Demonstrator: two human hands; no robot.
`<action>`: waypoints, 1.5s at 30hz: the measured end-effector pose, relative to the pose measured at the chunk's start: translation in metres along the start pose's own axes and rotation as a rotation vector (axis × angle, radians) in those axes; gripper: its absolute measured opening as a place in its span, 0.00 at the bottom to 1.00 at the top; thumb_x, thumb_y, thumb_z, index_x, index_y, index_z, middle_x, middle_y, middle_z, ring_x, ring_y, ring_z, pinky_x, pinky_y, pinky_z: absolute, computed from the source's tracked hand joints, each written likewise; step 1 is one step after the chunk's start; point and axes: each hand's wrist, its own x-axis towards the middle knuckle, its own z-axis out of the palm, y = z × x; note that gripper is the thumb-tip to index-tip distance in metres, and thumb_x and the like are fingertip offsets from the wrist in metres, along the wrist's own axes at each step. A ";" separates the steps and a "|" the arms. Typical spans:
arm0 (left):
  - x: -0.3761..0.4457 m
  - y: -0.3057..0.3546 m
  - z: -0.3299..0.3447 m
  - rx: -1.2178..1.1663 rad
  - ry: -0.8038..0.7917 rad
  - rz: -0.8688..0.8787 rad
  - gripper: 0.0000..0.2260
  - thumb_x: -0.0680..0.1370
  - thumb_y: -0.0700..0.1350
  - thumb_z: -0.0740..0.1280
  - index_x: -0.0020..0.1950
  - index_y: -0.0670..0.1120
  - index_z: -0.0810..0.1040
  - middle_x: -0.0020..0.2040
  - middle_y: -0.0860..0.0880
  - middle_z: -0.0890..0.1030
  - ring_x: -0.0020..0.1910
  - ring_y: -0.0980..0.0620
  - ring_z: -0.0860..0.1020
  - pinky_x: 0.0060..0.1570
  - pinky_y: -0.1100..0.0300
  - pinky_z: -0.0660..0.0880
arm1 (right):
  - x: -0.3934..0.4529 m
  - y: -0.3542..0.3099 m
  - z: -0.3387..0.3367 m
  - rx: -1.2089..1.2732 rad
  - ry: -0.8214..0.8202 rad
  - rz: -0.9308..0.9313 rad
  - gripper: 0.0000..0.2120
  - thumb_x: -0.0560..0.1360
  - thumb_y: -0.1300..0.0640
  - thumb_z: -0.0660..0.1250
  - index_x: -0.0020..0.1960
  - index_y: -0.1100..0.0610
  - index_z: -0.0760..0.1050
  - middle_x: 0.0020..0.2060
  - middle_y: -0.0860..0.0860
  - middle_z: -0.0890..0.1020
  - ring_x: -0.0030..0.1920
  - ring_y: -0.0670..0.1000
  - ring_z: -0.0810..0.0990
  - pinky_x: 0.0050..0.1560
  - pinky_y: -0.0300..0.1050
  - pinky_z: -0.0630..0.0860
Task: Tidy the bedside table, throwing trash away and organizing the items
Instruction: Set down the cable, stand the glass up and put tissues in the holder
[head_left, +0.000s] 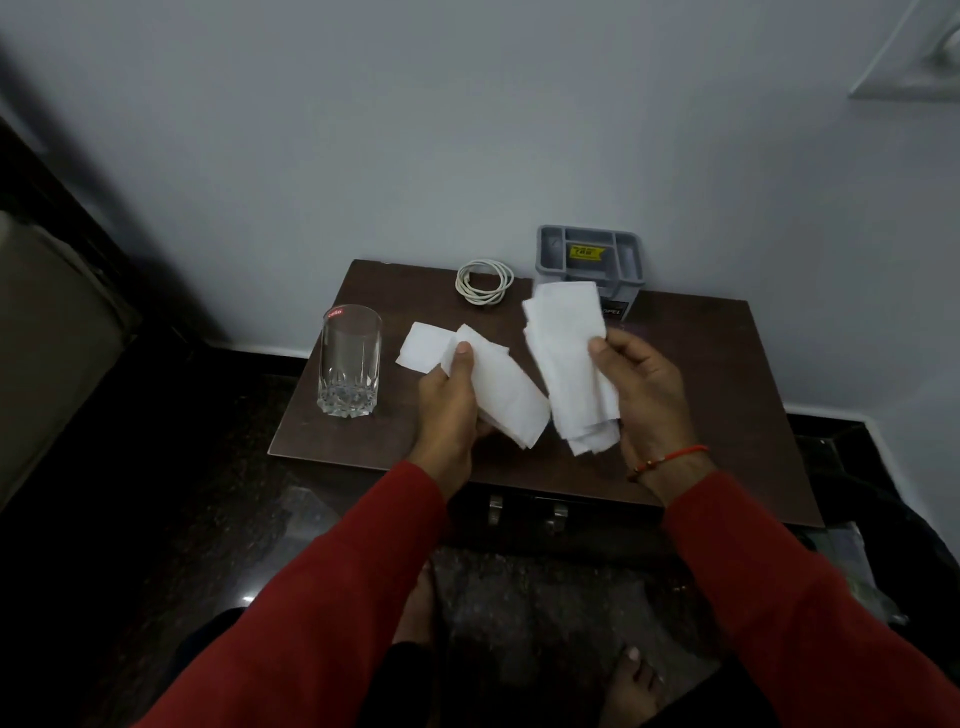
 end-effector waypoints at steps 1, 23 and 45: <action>0.000 0.002 0.002 -0.010 -0.047 -0.036 0.12 0.84 0.57 0.61 0.56 0.51 0.79 0.53 0.48 0.84 0.51 0.48 0.83 0.44 0.48 0.83 | 0.001 0.002 0.004 -0.090 -0.026 -0.033 0.04 0.77 0.63 0.70 0.50 0.56 0.81 0.42 0.47 0.84 0.40 0.39 0.82 0.46 0.36 0.80; 0.038 0.006 -0.011 -0.397 0.037 -0.074 0.19 0.77 0.40 0.74 0.67 0.42 0.78 0.60 0.40 0.85 0.59 0.40 0.83 0.60 0.37 0.79 | 0.082 0.044 0.088 -1.130 -0.365 -0.037 0.09 0.79 0.57 0.64 0.56 0.58 0.79 0.58 0.60 0.81 0.61 0.60 0.78 0.58 0.49 0.73; 0.002 -0.012 0.033 -0.408 -0.203 -0.192 0.10 0.78 0.36 0.68 0.60 0.38 0.79 0.59 0.37 0.83 0.53 0.41 0.83 0.50 0.49 0.82 | 0.000 -0.007 -0.016 -0.438 -0.054 -0.112 0.05 0.72 0.59 0.76 0.47 0.55 0.82 0.43 0.48 0.84 0.43 0.44 0.82 0.43 0.38 0.79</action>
